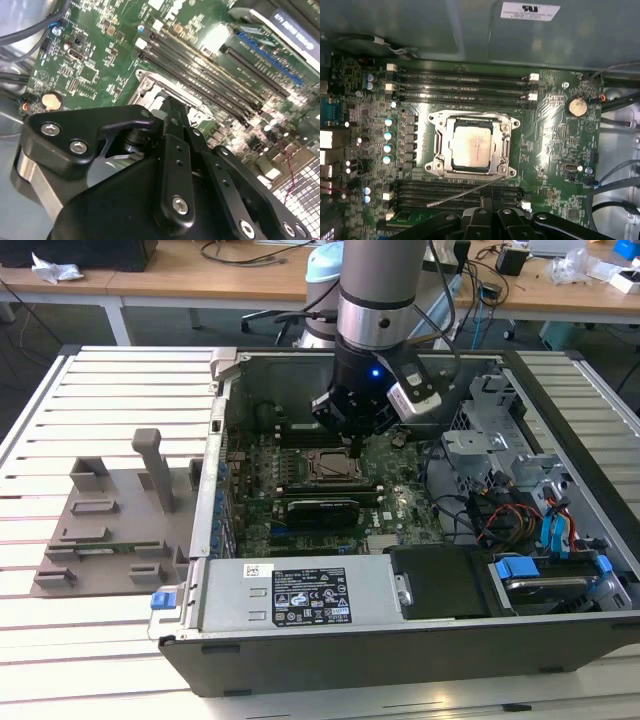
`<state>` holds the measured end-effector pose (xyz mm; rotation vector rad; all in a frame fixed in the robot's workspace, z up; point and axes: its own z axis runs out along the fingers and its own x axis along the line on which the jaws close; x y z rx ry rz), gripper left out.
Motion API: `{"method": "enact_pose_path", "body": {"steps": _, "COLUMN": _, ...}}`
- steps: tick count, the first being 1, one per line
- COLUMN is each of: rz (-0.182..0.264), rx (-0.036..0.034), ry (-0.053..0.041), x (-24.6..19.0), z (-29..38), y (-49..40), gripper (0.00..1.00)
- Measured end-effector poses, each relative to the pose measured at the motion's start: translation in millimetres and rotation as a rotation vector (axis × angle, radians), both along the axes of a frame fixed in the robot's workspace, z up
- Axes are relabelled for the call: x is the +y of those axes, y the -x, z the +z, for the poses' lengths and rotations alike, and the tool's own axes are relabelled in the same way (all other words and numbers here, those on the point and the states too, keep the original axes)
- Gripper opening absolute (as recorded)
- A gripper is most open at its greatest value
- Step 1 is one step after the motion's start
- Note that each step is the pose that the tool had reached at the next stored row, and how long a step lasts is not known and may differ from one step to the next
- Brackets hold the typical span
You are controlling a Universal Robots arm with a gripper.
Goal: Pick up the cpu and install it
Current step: 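Install the second cpu locking lever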
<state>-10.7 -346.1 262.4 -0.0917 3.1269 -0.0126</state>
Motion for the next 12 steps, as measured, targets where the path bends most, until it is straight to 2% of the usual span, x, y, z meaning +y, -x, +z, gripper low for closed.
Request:
{"method": "enact_pose_path", "body": {"steps": 4, "rz": 0.0, "rx": 0.0001, "ry": -0.0435, "x": -8.7, "z": -1.1, "y": 0.0, "gripper": 0.11}}
{"method": "enact_pose_path", "body": {"steps": 5, "rz": 0.0, "rx": 0.0, "ry": -0.0608, "x": -12.3, "z": -1.6, "y": 0.1, "gripper": 0.11}}
{"method": "enact_pose_path", "body": {"steps": 6, "rz": 0.0, "rx": 0.0, "ry": -0.0726, "x": -15.1, "z": -2.2, "y": 0.2, "gripper": 0.11}}
{"method": "enact_pose_path", "body": {"steps": 9, "rz": 0.0, "rx": 0.0001, "ry": -0.0938, "x": -22.6, "z": -4.7, "y": 1.8, "gripper": 0.11}}
{"method": "enact_pose_path", "body": {"steps": 10, "rz": 0.0, "rx": 0.0, "ry": -0.1034, "x": -27.3, "z": -7.1, "y": 3.9, "gripper": 0.11}}
{"method": "enact_pose_path", "body": {"steps": 12, "rz": 0.0, "rx": 0.0, "ry": -0.1113, "x": -31.8, "z": -10.4, "y": 7.9, "gripper": 0.11}}
